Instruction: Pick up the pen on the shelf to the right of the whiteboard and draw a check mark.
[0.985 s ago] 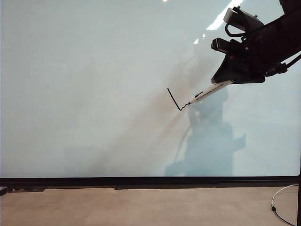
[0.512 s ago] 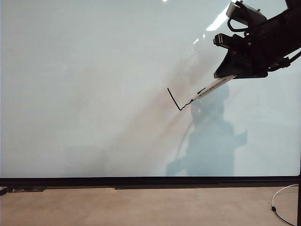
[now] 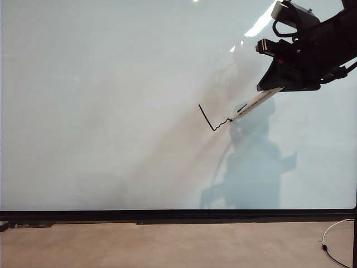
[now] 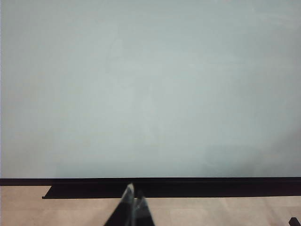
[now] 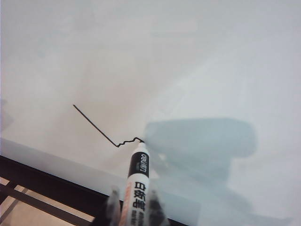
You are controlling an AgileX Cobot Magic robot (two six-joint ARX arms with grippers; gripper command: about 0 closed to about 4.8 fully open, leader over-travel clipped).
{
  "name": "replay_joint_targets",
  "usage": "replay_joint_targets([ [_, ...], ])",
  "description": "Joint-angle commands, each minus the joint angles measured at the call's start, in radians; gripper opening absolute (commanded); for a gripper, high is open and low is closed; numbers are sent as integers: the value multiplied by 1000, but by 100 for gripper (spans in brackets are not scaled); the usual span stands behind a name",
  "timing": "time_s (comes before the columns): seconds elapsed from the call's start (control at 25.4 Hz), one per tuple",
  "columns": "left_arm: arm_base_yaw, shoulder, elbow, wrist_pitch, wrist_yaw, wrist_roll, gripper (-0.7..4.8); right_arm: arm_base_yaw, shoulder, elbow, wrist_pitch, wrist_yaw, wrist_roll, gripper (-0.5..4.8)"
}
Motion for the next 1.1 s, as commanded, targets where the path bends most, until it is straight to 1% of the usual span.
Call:
replay_joint_targets([
  [0.04,0,0,3,13,0,5,-4,-8,-6,4,40,19,-8,-7],
  [0.43,0,0,3,13,0,5,-4,-8,-6,6,66,19,-14,-7],
  [1.1,0,0,3,13,0,5,-4,-11,-50,6,43,20,-37,-7],
])
